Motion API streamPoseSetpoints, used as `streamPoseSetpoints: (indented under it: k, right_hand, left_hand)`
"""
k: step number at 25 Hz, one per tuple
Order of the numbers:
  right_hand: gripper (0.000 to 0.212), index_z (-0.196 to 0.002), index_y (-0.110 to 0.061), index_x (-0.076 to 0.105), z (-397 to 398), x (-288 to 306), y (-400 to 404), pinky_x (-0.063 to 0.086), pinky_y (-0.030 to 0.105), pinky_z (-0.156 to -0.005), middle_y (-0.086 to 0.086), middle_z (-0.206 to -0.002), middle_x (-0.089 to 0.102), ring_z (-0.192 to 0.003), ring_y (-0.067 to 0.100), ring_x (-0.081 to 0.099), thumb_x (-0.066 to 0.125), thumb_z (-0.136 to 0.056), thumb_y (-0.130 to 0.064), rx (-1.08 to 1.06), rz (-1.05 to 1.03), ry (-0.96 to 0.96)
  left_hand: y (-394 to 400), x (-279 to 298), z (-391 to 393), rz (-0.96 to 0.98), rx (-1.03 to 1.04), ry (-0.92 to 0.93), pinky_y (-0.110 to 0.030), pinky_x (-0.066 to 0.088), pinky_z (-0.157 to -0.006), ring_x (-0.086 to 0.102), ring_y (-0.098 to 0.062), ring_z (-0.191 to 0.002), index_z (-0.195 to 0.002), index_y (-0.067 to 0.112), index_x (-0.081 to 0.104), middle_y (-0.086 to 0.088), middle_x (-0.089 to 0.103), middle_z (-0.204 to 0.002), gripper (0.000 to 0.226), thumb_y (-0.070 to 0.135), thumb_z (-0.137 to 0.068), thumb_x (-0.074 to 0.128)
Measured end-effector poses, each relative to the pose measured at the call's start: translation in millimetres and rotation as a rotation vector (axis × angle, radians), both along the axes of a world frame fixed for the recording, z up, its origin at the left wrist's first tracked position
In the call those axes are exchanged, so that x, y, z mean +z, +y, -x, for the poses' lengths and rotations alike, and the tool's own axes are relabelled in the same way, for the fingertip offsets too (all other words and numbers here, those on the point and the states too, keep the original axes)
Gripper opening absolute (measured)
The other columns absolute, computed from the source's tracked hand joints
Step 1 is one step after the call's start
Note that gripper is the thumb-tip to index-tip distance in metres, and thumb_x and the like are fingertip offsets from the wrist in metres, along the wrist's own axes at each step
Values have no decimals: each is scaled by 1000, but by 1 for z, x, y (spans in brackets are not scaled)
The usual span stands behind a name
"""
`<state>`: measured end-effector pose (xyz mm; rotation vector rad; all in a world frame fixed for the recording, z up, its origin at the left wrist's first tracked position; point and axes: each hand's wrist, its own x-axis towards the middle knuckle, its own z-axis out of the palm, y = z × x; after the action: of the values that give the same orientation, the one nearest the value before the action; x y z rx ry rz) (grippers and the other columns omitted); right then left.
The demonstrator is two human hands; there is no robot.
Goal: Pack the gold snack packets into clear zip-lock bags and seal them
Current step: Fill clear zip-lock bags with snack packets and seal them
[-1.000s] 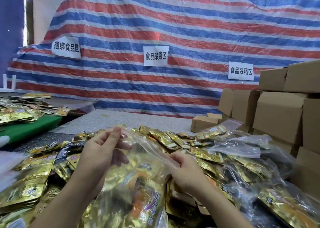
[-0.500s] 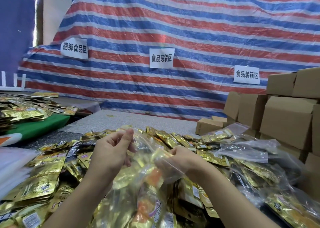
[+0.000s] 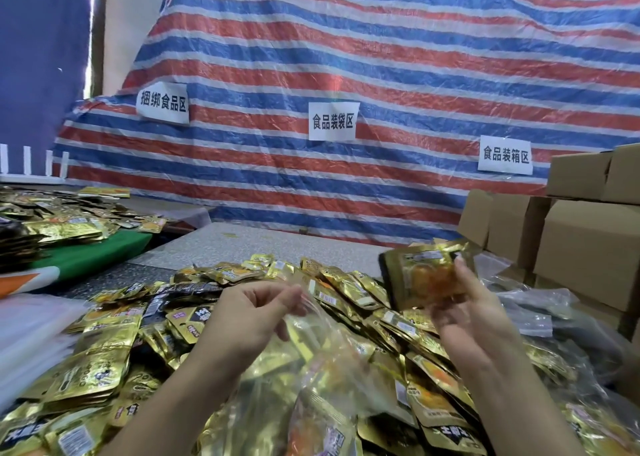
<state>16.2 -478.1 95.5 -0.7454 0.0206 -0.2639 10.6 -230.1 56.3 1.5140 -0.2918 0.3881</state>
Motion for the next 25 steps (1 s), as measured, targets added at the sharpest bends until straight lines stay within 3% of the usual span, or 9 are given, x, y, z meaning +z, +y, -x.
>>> streamPoseSetpoints:
  k: [4,6,9,13,19,23,25]
  right_hand:
    - [32,-105,-13,57,28,0,16,62,33,-65,12,-91,72,-67,14,68,67,-77,-25,38,-50,-124]
    - [44,-115,-11,55,35,-5,25,63,36,-67,8,-81,73,-58,12,68,67,-75,-24,23,-33,-142]
    - [57,-127,-8,51,40,-11,36,62,34,-64,9,-83,74,-71,17,74,67,-74,-22,0,18,-161]
    - [41,-124,-3,52,43,-18,49,59,28,-57,12,-82,76,-74,19,75,63,-89,-19,-32,30,-215]
    - [44,-119,-5,55,35,-27,53,61,37,-73,22,-111,70,-90,26,71,65,-82,-26,-244,230,-261]
    - [39,-109,-17,61,32,-31,46,61,41,-73,12,-97,73,-88,26,72,70,-77,-37,-288,472,-301]
    - [26,-98,-28,65,34,-32,45,61,35,-67,4,-88,74,-80,20,73,71,-76,-41,-277,650,-354]
  left_hand:
    - [-1,0,3,-64,-71,41,-12,38,-44,52,-9,-43,-62,12,75,-6,71,-63,18,15,-80,76]
    - [-3,-1,4,-87,-74,63,-15,38,-43,56,-10,-47,-64,10,75,-8,73,-67,17,13,-81,76]
    - [-5,-1,6,-80,-44,64,-17,40,-43,61,-12,-50,-69,6,74,-9,73,-68,14,11,-82,75]
    - [-6,-1,7,-30,3,60,-18,45,-44,61,-12,-50,-74,1,73,-9,73,-68,15,12,-84,74]
    - [-5,-2,5,34,-37,92,-20,48,-46,62,-14,-54,-73,5,74,-10,75,-75,14,17,-81,75]
    - [-4,-1,5,74,-84,96,-20,49,-47,64,-15,-58,-74,6,75,-10,75,-77,28,33,-66,75]
    - [-4,-1,6,71,-98,98,-21,50,-49,66,-15,-60,-71,8,75,-10,75,-78,27,35,-66,73]
